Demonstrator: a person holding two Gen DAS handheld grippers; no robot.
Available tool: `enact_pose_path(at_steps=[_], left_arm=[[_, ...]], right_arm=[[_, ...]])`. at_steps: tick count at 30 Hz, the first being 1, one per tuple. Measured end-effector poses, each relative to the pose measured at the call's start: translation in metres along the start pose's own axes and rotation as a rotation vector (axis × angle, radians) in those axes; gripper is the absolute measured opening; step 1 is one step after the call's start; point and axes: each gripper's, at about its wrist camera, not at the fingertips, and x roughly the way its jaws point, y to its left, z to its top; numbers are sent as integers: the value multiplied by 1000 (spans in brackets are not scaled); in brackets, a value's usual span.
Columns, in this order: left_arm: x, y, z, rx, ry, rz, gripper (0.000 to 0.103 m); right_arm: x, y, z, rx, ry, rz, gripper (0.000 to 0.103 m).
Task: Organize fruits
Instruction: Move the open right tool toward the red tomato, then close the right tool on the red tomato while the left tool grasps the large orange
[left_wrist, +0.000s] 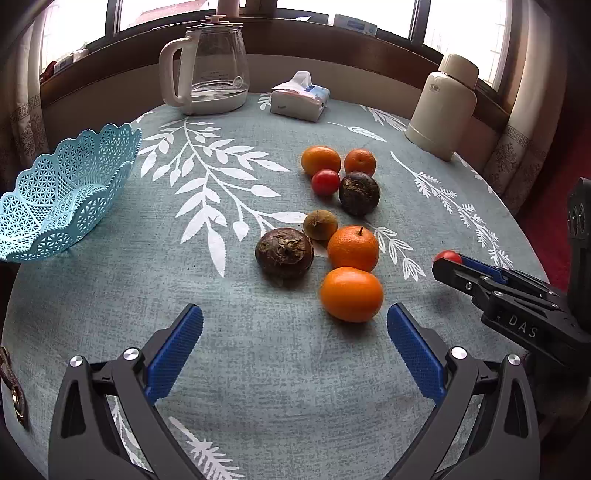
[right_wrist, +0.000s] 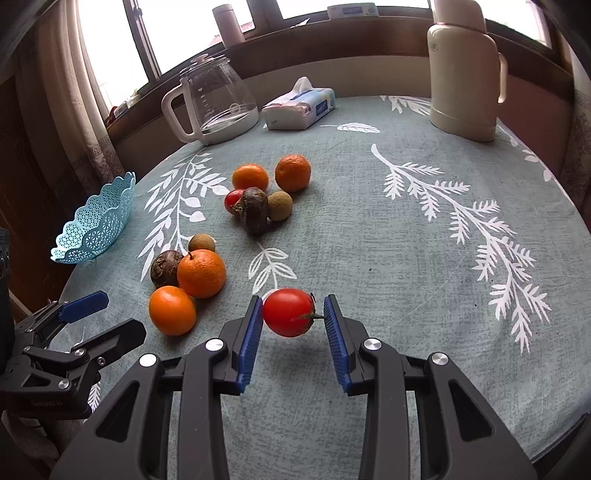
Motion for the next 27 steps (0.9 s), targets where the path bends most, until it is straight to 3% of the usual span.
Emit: enact_pose_path(at_steps=[9,14,27], left_arm=[[16,-12,7,5,40,-52,100],[26,-21,7,28,68,-80,80],[30,-27,4,57,71,-98,52]], right_arm=[[4,-6,1,17,-10,3,35],[8,-3,-1,9,19,3,35],[16,-2,-4,1,57,-21,38]])
